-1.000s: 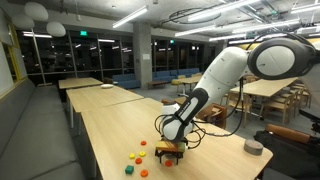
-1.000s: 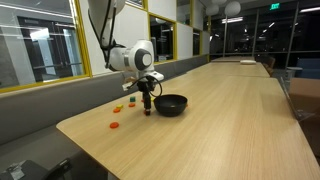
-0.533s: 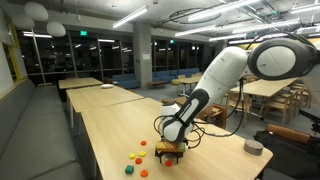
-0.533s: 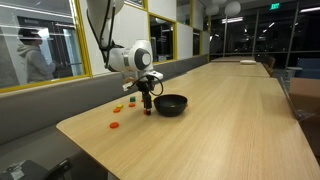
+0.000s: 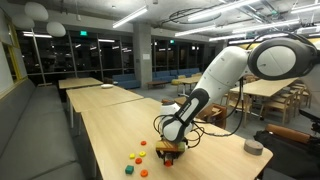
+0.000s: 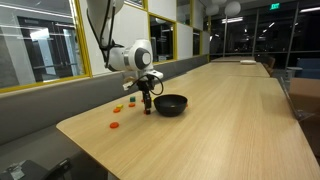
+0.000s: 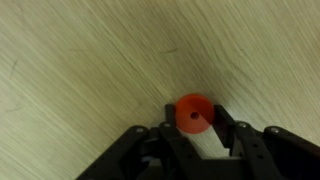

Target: Put three orange rings and one blue ring inside the black bowl

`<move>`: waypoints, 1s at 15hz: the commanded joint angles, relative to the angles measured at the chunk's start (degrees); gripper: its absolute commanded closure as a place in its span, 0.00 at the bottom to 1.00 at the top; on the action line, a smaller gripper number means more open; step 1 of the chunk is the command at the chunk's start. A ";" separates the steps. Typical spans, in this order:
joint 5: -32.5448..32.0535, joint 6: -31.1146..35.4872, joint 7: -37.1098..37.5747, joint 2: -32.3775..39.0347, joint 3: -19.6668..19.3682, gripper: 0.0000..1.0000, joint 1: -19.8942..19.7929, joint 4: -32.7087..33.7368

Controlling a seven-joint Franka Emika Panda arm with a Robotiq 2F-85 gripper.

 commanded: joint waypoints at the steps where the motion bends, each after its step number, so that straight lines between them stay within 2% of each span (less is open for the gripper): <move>1: -1.04 0.36 0.52 -0.46 -0.78 0.77 0.68 0.20; 12: 0.26 -3.47 -2.27 -10.36 1.54 0.76 -1.08 -1.74; 15: -1.79 -2.28 -1.04 -11.98 0.29 0.76 -0.64 -1.93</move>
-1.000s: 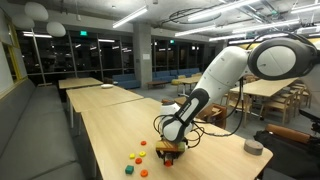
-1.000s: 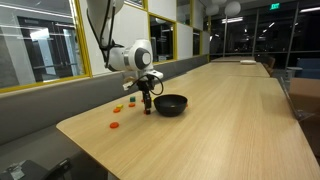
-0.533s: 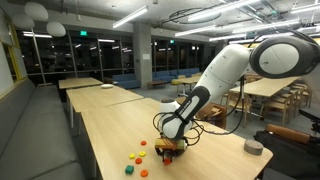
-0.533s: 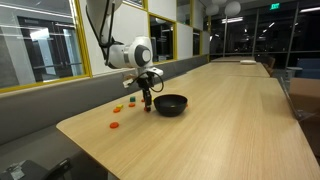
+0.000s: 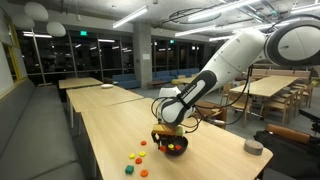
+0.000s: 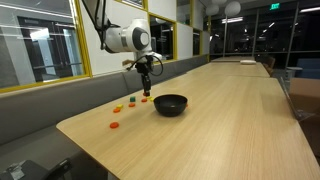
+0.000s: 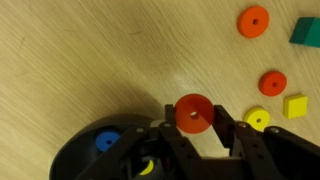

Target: Put three orange rings and one blue ring inside the black bowl

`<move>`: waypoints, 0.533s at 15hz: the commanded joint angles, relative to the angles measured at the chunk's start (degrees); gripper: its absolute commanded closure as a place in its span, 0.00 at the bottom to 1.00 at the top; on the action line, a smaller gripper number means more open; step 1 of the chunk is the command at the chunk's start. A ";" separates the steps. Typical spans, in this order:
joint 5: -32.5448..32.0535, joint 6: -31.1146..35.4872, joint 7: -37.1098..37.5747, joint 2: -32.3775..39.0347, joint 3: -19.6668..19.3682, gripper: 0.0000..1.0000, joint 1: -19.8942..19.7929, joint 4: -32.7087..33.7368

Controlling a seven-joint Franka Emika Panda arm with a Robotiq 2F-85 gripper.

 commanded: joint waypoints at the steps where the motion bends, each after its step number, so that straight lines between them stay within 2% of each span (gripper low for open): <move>1: -2.64 1.12 0.51 -3.35 -0.98 0.75 -0.34 -1.70; 8: -10.83 4.98 3.15 -0.44 -6.64 0.75 -0.94 -1.39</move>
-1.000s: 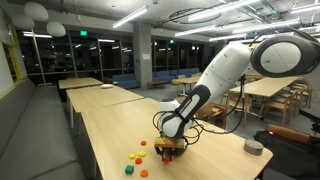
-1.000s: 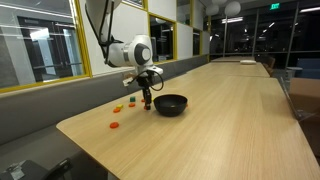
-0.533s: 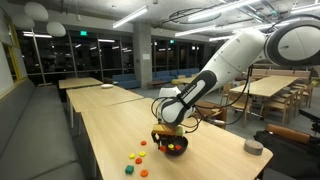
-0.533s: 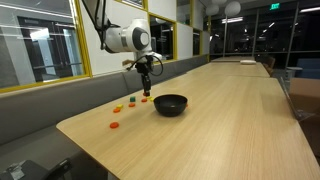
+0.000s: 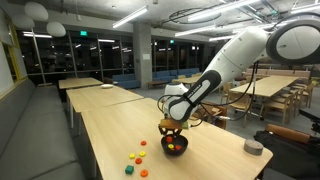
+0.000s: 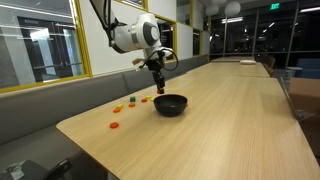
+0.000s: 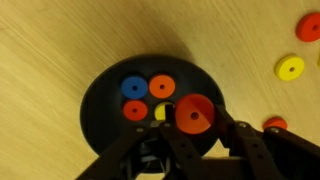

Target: Put three orange rings and one blue ring inside the black bowl

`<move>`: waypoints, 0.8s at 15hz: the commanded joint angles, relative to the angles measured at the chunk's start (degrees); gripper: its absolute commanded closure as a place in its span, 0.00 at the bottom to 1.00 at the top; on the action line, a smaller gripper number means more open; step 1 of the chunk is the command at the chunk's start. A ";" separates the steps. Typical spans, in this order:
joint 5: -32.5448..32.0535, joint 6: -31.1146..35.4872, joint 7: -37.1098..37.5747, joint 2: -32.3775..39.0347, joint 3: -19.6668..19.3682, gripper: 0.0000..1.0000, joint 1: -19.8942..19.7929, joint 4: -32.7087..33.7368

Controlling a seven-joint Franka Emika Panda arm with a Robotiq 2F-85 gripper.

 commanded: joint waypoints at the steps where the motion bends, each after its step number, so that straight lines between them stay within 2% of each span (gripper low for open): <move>1: -3.97 2.57 2.01 1.51 -2.26 0.75 -0.55 0.13; 3: -4.59 2.77 2.15 2.68 -3.22 0.76 -0.90 0.42; 5: -4.56 2.42 2.46 3.48 -3.69 0.32 -1.11 0.64; 7: -3.98 2.08 2.00 3.82 -3.58 0.29 -1.34 0.49; 11: -1.63 -0.05 -0.24 1.42 -1.19 0.00 -2.24 -1.51; 12: -1.00 -0.56 -0.63 0.59 -0.44 0.00 -2.39 -2.13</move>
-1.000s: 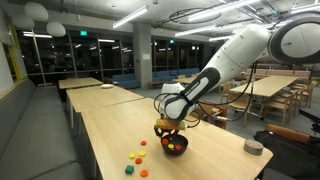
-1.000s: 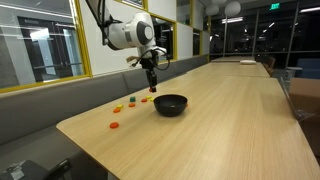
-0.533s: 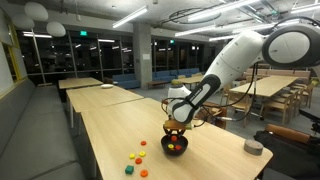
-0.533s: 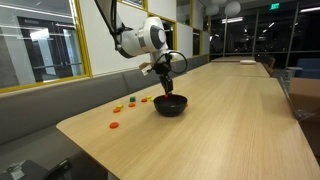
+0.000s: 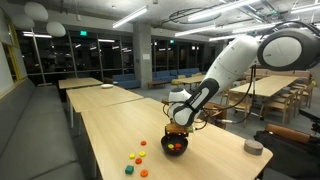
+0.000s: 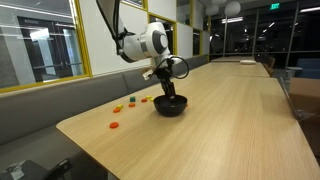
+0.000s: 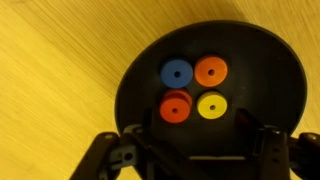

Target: Put three orange rings and one blue ring inside the black bowl

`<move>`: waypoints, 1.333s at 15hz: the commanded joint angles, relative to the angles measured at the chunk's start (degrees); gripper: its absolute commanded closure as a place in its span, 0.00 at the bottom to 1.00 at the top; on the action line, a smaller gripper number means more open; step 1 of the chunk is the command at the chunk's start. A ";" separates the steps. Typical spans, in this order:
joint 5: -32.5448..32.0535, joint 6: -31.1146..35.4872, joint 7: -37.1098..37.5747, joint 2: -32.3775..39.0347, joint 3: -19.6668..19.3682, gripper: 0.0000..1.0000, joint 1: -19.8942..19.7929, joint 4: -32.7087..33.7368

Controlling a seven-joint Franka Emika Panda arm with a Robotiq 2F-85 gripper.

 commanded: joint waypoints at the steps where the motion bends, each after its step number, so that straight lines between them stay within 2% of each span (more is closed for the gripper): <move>1: 2.73 -2.13 -2.07 -4.72 3.26 0.00 -1.19 -3.26; 6: 6.29 -5.90 -2.93 -12.77 7.70 0.00 -0.85 -10.26; 12: 7.07 -9.34 -3.38 -21.23 12.07 0.00 -1.03 -19.43; 16: 8.89 -7.99 -3.30 -25.19 15.21 0.00 -0.61 -25.66; 20: 12.36 -3.97 -2.62 -27.88 18.32 0.00 -0.16 -31.25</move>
